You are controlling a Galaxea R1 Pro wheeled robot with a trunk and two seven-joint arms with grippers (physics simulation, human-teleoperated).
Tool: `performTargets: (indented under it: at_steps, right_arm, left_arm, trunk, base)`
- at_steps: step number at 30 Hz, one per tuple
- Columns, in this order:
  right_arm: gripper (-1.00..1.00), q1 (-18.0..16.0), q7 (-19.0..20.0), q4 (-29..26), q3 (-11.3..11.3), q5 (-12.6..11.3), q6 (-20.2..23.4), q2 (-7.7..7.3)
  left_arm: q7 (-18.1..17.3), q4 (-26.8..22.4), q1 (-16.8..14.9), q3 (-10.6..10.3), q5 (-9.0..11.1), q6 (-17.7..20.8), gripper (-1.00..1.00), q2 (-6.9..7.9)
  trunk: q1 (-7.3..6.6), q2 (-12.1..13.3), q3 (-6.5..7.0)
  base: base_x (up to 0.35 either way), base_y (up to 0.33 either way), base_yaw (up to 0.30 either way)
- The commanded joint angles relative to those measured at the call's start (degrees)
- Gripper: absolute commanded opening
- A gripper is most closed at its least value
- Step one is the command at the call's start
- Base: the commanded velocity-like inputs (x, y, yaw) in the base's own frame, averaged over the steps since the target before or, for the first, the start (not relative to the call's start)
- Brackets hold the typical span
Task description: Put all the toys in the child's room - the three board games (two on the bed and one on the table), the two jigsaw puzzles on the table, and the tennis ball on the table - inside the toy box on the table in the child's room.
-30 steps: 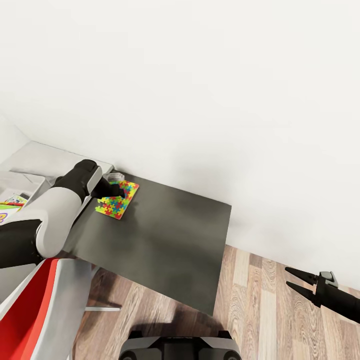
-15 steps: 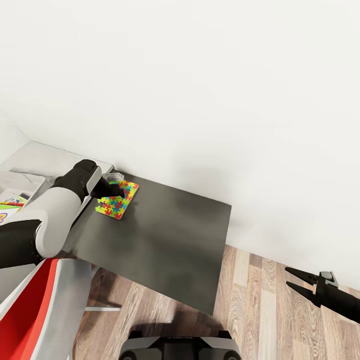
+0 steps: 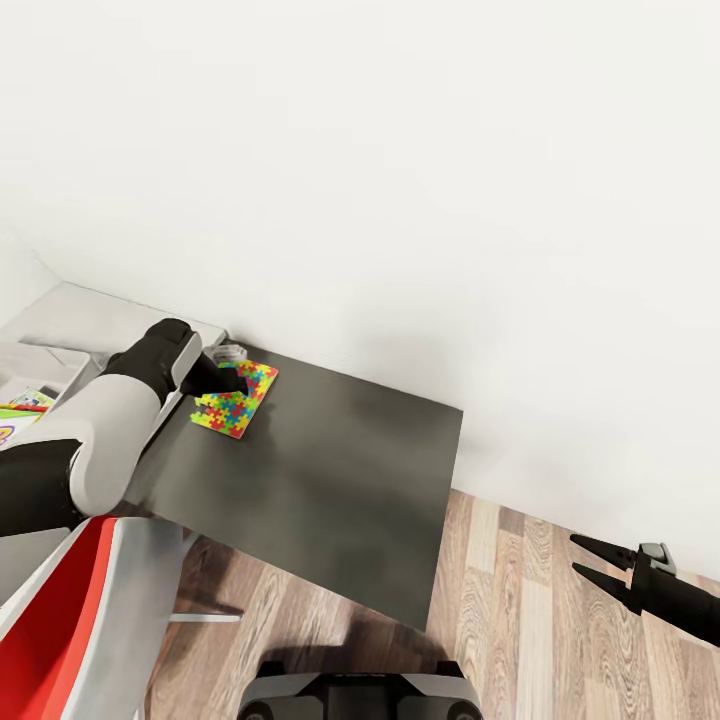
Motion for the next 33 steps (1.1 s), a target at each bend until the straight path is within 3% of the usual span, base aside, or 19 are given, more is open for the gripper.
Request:
performTargets:
  at_steps: [1, 14, 23, 33]
  right_arm:
    - [1.0, -0.03, 0.21, 0.0, -0.05, 0.11, 0.22, -0.01]
    - [1.0, -0.03, 0.21, 0.0, -0.13, 0.14, 0.22, -0.01]
    - [1.0, -0.03, 0.21, 0.0, -0.12, 0.15, 0.22, -0.01]
    - [1.0, -0.03, 0.21, 0.0, -0.08, 0.15, 0.22, -0.01]
  left_arm:
    - [-0.52, -0.05, -0.03, 0.44, -0.56, 0.22, 1.0, 0.06]
    - [-1.61, -0.08, -0.03, 1.0, 0.08, -0.21, 1.0, 2.18]
    - [-9.15, -0.08, -0.03, 0.6, -0.33, -1.26, 1.0, 3.44]
    - [-11.66, -0.08, -0.03, 0.42, -0.5, -1.84, 1.0, 3.82]
  trunk:
    - [0.03, -0.09, -0.12]
    - [0.03, -0.09, -0.4]
    - [0.03, -0.09, -0.41]
    - [0.03, -0.09, -0.41]
  base:
    - [0.0, 0.0, 0.0]
    - [0.0, 0.0, 0.0]
    - [0.0, 0.0, 0.0]
    - [0.0, 0.0, 0.0]
